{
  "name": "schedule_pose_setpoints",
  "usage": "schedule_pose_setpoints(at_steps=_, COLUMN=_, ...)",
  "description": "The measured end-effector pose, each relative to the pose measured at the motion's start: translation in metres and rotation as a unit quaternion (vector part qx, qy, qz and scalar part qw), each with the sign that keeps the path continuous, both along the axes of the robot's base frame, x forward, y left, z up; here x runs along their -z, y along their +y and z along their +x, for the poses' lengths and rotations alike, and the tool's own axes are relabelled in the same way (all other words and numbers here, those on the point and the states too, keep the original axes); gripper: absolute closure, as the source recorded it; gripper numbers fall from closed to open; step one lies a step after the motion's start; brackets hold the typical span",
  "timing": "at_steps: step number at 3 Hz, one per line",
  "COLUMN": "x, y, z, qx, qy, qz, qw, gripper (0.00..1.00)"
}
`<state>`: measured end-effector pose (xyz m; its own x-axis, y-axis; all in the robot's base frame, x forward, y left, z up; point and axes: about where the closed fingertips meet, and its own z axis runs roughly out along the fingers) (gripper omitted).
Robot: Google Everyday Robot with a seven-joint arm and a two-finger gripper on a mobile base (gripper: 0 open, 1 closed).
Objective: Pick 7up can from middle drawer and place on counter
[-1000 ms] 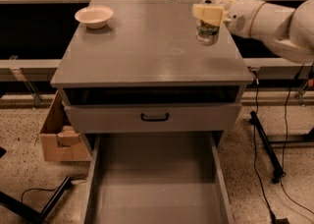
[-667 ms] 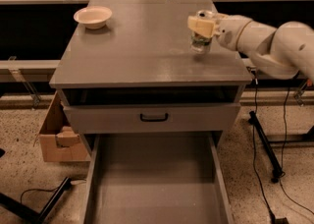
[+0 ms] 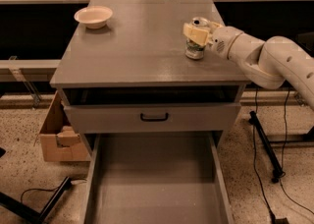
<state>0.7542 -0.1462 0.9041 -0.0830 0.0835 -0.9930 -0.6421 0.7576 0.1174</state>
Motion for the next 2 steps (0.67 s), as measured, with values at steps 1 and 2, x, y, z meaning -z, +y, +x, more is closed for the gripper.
schedule_pose_setpoints(at_steps=1, x=-0.0072, y=0.0000, z=0.0000, qx=0.000, qy=0.000, qz=0.000, qw=1.0000, gripper=0.63)
schedule_pose_setpoints(at_steps=2, x=-0.0104, y=0.0000, z=0.0000, qx=0.000, qy=0.000, qz=0.000, qw=1.0000, gripper=0.39)
